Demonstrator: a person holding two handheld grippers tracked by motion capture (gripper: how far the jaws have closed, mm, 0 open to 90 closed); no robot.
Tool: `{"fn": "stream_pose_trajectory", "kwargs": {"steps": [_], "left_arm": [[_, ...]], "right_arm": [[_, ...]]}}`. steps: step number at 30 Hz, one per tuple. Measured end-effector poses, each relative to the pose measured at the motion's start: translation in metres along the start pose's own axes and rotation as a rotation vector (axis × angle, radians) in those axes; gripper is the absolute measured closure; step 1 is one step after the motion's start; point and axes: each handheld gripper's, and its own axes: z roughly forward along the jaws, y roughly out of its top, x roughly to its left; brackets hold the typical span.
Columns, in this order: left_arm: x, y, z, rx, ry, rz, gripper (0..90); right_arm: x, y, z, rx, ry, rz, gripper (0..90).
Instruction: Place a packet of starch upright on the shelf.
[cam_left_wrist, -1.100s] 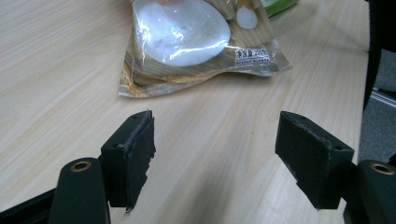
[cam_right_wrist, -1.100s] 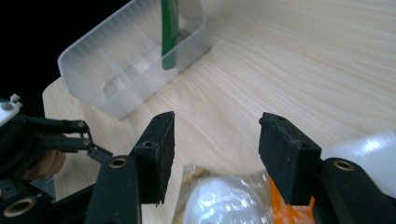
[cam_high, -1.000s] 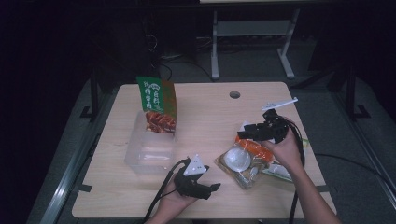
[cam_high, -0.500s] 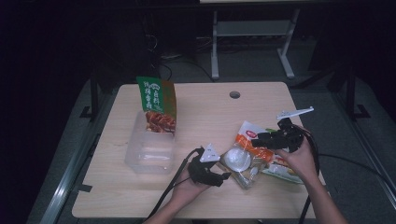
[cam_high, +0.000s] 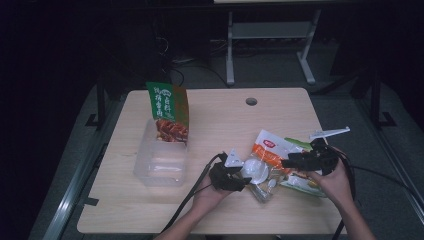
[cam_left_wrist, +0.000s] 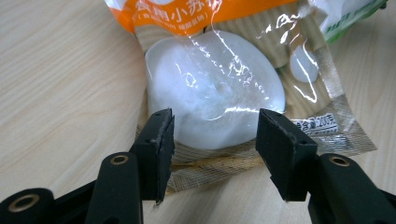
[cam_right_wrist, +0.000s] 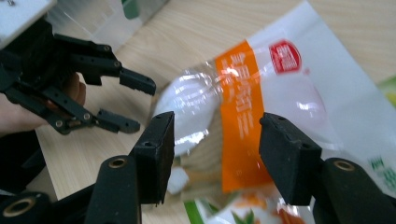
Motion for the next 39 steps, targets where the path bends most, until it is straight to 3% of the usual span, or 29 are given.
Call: {"fn": "stream_pose_trajectory", "kwargs": {"steps": [7,14,28,39], "left_arm": [[-0.002,0.0,0.004,0.023,0.01,0.022,47.8],[-0.001,0.0,0.003,0.034,0.007,0.013,48.8],[-0.001,-0.001,0.004,0.03,0.003,0.008,47.2],[-0.001,0.0,0.004,0.037,0.005,0.006,47.9]], "right_arm": [[-0.008,-0.018,-0.002,0.011,-0.014,0.035,45.0],[-0.015,-0.028,-0.004,0.007,-0.024,0.064,45.0],[-0.015,-0.019,0.011,0.01,0.014,0.078,48.6],[-0.019,-0.024,0.002,0.014,-0.018,0.092,47.8]]}}
